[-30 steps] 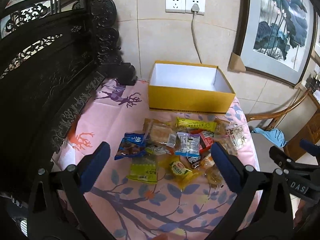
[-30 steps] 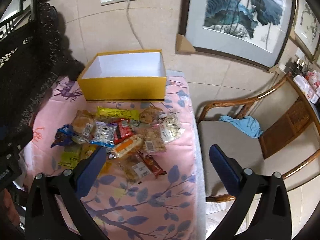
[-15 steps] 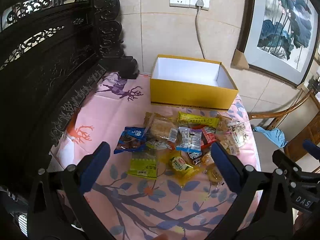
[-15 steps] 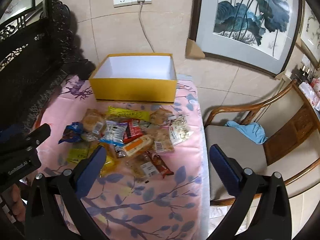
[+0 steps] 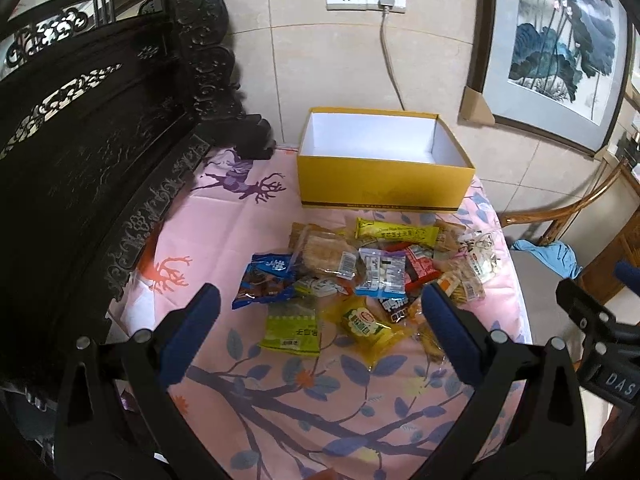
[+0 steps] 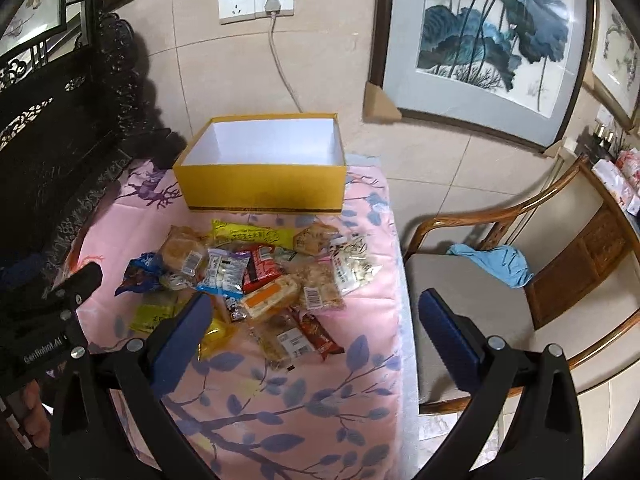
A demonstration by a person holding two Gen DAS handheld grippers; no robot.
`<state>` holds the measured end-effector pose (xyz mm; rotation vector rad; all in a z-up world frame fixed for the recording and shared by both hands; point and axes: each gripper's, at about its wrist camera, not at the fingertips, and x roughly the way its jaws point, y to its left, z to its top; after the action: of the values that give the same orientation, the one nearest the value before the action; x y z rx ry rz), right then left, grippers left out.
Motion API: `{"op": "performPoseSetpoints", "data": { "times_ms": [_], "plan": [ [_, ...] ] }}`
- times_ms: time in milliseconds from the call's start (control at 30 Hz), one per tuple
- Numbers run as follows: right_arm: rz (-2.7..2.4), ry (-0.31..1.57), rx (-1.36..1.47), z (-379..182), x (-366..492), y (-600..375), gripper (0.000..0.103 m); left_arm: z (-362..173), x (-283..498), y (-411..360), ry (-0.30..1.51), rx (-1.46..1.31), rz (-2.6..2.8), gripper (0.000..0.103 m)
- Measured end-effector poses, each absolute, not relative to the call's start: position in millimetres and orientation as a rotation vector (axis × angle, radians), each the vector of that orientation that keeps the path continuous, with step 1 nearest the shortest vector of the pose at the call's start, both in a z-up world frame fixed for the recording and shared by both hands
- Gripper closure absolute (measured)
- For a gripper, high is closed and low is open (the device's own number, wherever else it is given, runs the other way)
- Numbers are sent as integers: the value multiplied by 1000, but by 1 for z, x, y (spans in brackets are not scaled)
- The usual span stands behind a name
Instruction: Organize snacks
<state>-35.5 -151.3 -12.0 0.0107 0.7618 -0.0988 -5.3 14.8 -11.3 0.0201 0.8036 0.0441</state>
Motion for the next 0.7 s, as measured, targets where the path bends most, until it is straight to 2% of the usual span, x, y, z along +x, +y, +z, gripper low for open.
{"op": "performPoseSetpoints", "data": {
  "times_ms": [700],
  "plan": [
    [-92,822,61,-25,-29,-153,1,-10,-5,11,785,24,3,2]
  ]
}}
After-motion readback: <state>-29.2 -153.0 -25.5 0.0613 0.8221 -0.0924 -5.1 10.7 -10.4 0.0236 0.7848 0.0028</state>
